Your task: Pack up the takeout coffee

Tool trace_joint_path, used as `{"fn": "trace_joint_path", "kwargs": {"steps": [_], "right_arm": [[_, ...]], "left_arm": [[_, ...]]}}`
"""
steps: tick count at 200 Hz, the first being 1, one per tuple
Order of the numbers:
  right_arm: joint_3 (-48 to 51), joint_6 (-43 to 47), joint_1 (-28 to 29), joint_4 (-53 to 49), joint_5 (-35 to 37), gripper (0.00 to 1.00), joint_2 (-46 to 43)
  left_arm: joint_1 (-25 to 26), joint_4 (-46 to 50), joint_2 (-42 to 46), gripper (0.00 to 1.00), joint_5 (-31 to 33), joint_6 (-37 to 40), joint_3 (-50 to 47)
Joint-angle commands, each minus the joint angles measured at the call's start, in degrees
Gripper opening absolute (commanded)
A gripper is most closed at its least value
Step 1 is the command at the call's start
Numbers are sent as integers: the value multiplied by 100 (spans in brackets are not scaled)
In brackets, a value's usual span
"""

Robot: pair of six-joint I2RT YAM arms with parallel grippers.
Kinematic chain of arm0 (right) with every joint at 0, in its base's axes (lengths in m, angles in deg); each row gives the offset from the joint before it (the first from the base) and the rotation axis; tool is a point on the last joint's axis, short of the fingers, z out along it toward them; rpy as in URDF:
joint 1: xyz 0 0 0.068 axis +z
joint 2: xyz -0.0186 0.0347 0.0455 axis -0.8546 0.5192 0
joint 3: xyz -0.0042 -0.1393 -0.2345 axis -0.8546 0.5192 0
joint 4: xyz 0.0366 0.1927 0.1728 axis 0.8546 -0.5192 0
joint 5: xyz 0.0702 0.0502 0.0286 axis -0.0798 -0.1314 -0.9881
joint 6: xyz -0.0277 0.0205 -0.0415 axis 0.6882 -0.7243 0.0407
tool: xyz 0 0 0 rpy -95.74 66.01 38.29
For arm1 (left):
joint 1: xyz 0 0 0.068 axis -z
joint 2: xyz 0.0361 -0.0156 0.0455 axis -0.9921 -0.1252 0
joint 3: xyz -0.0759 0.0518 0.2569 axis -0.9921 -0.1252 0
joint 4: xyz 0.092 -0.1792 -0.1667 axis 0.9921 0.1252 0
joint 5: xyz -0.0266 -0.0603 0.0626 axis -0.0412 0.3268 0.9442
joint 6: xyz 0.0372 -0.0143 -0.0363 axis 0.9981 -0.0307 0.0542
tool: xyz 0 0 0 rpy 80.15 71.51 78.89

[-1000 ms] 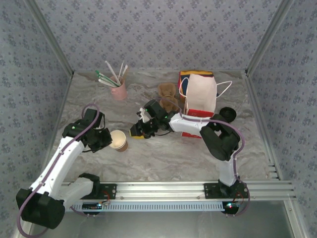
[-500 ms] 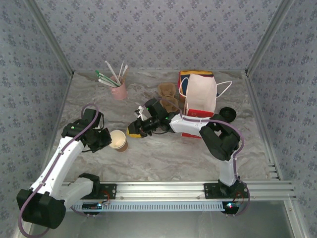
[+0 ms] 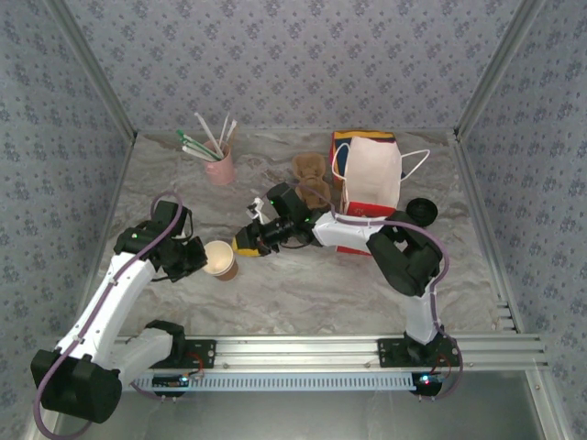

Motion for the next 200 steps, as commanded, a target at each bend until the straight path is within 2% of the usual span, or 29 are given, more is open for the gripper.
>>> {"fn": "trace_joint_path", "kwargs": {"steps": [1, 200], "right_arm": [[-3, -88, 8, 83, -158, 32, 105], [-132, 252, 53, -371, -208, 32, 377]], "left_arm": [[-46, -75, 83, 0, -116, 40, -23], [-252, -156, 200, 0, -243, 99, -152]]}}
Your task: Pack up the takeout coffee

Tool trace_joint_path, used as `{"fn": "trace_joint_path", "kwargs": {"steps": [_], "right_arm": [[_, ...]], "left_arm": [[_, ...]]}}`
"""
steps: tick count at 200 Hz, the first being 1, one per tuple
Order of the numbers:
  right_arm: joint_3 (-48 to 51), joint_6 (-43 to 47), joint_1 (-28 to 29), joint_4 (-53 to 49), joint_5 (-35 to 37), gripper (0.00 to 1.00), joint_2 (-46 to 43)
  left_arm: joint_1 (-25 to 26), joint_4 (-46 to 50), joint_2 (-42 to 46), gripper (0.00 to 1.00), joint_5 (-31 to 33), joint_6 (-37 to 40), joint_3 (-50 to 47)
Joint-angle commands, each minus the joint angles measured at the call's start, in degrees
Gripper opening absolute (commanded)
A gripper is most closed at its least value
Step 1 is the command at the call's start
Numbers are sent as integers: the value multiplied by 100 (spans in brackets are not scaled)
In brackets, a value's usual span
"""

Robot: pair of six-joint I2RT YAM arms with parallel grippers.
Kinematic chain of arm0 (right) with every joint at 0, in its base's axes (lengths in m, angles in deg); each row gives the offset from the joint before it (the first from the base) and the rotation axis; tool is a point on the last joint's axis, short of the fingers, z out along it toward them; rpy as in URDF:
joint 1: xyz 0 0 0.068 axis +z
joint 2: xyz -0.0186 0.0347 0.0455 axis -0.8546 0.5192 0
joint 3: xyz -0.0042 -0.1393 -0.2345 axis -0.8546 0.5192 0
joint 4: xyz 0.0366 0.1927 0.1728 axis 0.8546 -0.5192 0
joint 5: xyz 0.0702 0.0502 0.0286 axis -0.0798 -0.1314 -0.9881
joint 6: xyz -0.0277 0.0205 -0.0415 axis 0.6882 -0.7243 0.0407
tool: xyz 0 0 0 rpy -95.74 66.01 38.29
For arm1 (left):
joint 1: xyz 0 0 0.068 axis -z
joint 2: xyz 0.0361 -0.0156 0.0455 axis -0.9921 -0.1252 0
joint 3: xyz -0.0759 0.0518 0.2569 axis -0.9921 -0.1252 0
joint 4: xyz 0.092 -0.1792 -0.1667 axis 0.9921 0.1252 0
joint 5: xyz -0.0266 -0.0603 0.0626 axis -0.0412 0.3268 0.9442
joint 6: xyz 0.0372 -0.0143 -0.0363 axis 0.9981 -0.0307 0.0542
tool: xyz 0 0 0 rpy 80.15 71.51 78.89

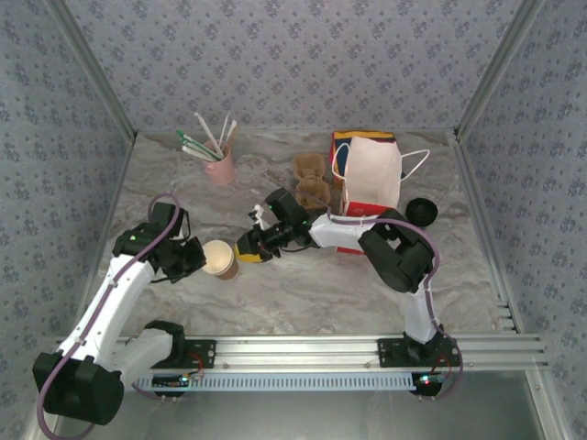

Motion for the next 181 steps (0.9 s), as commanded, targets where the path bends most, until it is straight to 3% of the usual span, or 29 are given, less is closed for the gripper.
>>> {"fn": "trace_joint_path", "kwargs": {"steps": [1, 181], "right_arm": [[-129, 167, 45, -204, -70, 32, 77], [-256, 620, -79, -905, 203, 28, -450]], "left_arm": [[-58, -12, 124, 0, -109, 98, 1], [-74, 192, 63, 0, -10, 247, 111]]}}
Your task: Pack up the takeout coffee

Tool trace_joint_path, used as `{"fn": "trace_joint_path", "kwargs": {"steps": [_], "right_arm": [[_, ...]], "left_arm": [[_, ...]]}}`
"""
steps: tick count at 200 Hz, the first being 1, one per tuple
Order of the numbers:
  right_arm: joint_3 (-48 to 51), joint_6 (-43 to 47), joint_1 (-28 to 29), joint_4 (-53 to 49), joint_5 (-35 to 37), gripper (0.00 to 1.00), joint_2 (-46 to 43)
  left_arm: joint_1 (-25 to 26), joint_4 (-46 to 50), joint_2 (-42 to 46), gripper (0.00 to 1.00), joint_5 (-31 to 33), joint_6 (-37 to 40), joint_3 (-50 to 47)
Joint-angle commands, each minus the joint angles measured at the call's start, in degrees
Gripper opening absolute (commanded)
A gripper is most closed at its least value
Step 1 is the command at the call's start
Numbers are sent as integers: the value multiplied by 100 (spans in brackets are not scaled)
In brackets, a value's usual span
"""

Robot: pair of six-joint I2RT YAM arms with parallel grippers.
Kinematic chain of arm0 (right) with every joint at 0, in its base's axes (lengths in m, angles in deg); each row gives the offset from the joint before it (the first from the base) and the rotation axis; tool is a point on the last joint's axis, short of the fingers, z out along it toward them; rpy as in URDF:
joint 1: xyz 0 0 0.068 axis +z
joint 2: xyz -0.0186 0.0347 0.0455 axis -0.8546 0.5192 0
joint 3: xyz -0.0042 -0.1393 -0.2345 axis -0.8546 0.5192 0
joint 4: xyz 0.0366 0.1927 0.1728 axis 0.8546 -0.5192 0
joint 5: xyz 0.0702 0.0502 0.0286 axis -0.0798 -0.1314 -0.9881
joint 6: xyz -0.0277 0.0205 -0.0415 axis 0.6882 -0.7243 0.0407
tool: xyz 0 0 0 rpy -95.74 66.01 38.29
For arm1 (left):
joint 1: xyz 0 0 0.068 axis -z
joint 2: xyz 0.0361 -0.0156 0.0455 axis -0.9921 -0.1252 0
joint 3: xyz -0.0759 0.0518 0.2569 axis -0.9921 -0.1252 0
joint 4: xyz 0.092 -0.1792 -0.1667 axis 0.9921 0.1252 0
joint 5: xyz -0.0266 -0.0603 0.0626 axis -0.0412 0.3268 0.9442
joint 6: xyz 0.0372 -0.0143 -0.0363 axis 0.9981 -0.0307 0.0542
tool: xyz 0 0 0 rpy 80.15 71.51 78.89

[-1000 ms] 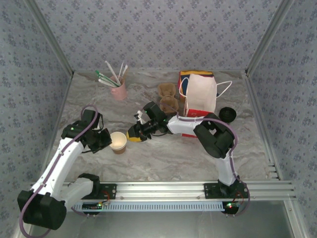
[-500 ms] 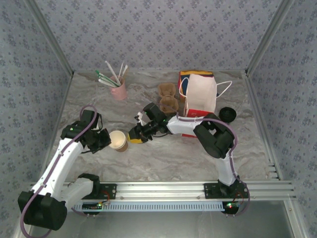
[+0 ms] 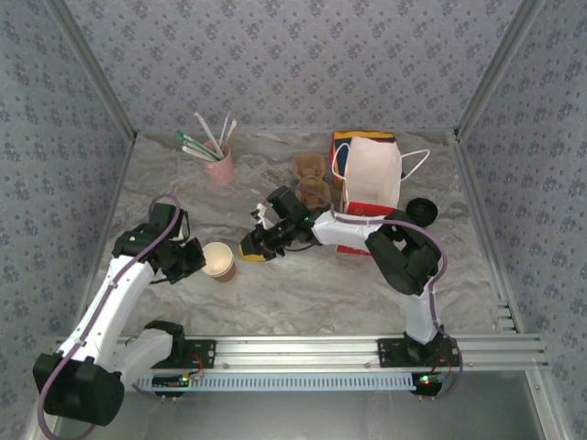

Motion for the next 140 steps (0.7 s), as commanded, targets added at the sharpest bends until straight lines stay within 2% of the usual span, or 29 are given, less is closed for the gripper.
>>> {"fn": "trace_joint_path", "kwargs": {"steps": [1, 140], "right_arm": [[-178, 129, -37, -140, -18, 28, -194], [-471, 128, -107, -108, -310, 29, 18]], "left_arm": [[-41, 179, 33, 0, -5, 99, 153], [-63, 484, 261, 0, 150, 59, 227]]}}
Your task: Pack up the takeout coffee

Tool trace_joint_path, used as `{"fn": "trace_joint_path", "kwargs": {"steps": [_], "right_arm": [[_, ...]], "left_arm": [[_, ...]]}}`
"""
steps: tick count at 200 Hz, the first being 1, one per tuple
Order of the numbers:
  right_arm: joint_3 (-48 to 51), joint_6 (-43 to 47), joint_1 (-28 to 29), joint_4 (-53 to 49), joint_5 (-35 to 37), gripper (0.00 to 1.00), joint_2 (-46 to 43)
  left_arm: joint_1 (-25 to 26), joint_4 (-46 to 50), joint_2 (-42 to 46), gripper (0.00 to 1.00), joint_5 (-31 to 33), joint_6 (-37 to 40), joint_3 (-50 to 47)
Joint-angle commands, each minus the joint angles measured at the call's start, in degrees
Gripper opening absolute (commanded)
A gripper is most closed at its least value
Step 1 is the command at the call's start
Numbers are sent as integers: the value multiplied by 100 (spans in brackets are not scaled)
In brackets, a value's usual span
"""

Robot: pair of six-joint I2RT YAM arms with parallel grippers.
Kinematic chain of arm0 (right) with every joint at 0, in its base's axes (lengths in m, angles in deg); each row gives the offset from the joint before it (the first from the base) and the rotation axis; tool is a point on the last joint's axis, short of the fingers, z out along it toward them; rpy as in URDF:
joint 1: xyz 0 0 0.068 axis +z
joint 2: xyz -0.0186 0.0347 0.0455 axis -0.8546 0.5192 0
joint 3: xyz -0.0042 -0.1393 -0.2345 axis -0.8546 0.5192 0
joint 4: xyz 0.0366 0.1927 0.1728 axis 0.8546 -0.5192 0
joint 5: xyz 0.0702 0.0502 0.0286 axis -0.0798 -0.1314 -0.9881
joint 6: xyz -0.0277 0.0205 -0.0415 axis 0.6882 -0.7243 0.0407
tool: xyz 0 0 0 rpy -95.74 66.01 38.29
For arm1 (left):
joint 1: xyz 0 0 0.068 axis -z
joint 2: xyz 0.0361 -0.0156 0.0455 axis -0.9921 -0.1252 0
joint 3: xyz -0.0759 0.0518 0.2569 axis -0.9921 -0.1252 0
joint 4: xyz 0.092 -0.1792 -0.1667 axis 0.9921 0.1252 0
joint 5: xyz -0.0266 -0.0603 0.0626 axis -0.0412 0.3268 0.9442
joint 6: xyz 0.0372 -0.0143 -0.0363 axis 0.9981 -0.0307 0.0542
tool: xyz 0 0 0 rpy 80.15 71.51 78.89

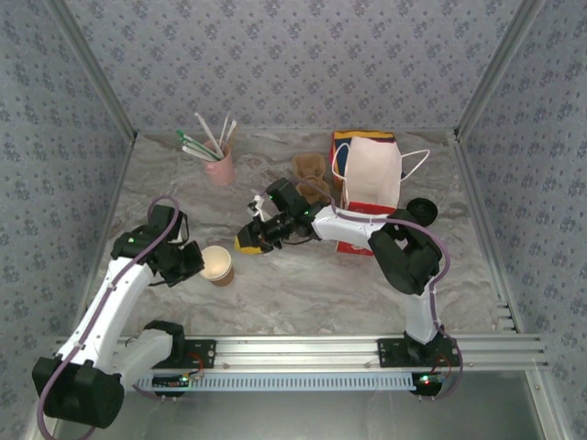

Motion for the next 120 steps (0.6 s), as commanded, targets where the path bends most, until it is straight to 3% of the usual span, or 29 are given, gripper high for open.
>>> {"fn": "trace_joint_path", "kwargs": {"steps": [1, 120], "right_arm": [[-137, 100, -31, -82, -190, 29, 26], [43, -421, 133, 694, -208, 27, 60]], "left_arm": [[-56, 228, 146, 0, 88, 20, 223], [-262, 20, 278, 0, -218, -23, 86]]}}
